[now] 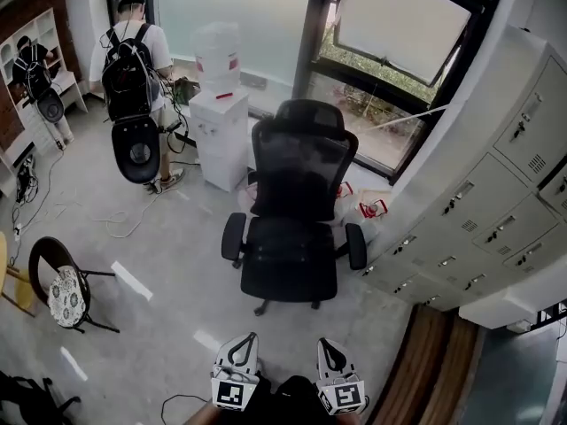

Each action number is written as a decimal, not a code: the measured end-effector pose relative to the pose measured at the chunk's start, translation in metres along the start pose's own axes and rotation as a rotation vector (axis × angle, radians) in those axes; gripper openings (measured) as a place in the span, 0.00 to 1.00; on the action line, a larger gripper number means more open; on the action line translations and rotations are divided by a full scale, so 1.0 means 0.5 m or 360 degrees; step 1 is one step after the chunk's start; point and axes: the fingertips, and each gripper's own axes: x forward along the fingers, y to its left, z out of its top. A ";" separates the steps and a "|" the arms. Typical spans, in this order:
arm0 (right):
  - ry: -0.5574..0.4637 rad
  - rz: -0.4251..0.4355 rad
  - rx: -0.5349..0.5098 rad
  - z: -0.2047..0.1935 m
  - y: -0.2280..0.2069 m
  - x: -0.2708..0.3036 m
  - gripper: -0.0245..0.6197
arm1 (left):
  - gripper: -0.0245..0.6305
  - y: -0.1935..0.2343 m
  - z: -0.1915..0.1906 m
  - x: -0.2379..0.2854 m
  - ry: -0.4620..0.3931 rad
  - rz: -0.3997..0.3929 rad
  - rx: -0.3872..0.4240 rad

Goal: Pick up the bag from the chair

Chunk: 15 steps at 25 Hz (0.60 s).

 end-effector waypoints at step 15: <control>0.0024 0.0231 -0.0030 0.000 -0.198 0.344 0.04 | 0.04 0.106 -0.049 0.312 0.0193 0.0157 0.0016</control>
